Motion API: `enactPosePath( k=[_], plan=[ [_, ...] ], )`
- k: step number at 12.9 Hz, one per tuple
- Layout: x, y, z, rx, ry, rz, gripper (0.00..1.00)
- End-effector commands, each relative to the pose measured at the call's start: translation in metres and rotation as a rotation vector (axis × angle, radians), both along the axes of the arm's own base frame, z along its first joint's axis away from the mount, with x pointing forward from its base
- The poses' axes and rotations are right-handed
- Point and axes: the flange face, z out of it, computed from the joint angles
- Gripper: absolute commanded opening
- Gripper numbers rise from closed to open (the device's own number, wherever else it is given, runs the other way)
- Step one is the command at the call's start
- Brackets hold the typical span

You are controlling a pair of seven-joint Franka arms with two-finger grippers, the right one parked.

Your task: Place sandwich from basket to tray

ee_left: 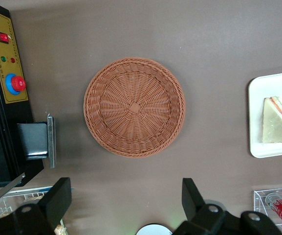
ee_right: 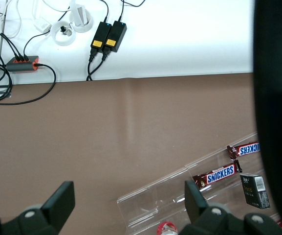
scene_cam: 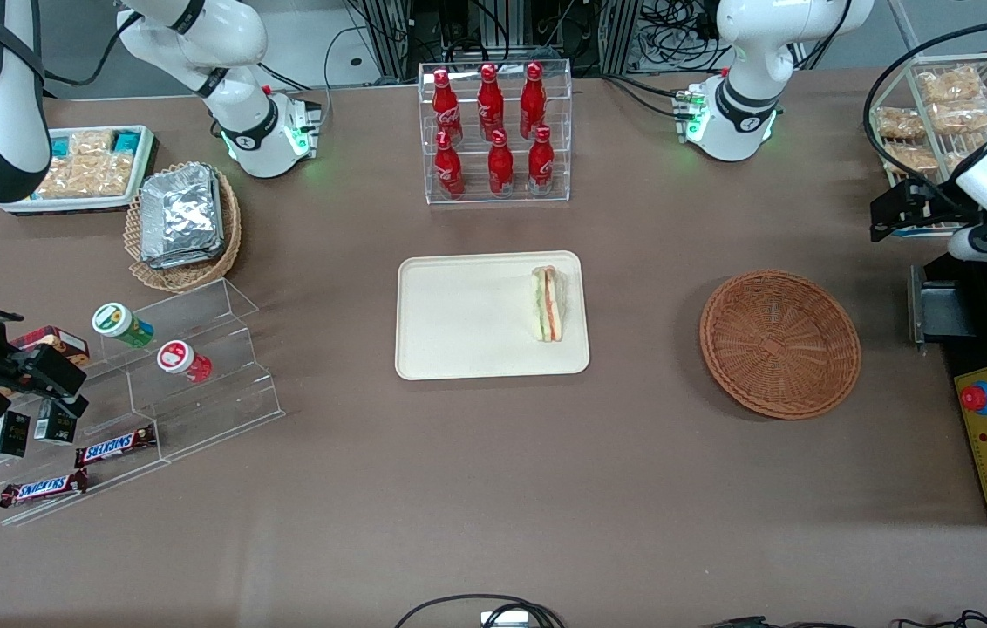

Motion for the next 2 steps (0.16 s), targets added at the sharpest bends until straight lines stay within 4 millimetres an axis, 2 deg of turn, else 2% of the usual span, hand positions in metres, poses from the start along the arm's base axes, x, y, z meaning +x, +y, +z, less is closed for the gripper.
enactPosePath(
  k=[1,2],
  plan=[
    [-0.0018,-0.0031,0.0028,-0.03,0.015,-0.019,1.0],
    [-0.0014,-0.0031,0.0013,-0.03,0.019,-0.02,1.0]
  ],
)
